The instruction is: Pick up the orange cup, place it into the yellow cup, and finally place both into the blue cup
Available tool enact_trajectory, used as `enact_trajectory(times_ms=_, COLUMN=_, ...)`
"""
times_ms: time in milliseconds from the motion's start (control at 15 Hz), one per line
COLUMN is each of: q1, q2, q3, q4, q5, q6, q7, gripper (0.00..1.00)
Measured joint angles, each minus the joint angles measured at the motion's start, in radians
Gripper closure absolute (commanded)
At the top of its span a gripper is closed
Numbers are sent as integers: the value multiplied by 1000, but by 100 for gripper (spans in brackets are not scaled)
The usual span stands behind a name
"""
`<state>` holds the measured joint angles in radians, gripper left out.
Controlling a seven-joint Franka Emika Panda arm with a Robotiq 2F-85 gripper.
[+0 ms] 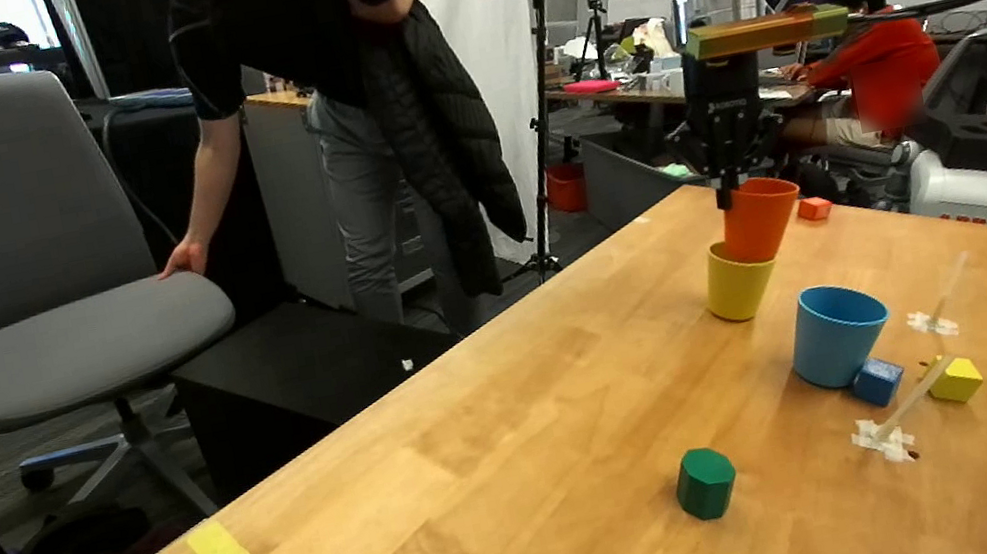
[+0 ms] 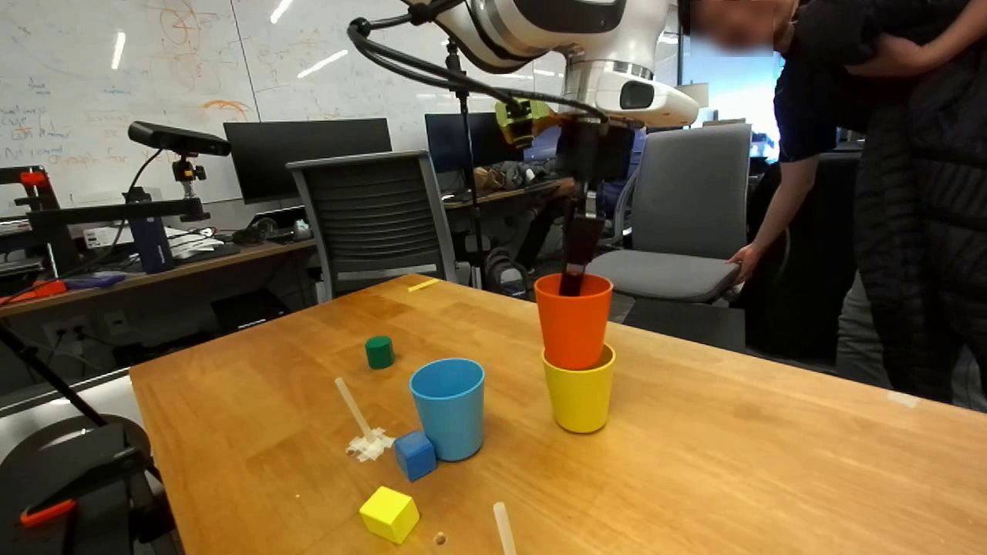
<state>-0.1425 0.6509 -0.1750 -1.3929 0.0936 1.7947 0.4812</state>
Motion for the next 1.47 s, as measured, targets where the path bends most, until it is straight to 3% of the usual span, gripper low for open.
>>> enact_trajectory(times_ms=400, q1=4, q2=7, q3=0, q4=8, q5=0, q6=0, q7=0, gripper=98)
enact_trajectory(times_ms=533, q1=4, q2=7, q3=0, q4=12, q5=0, q6=0, q7=0, gripper=68)
enact_trajectory(times_ms=1133, q1=3, q2=8, q3=0, q4=26, q5=0, q6=0, q7=0, gripper=1)
enact_trajectory(times_ms=1467, q1=5, q2=-1, q3=2, q4=30, q5=2, q6=0, q7=-3, gripper=0)
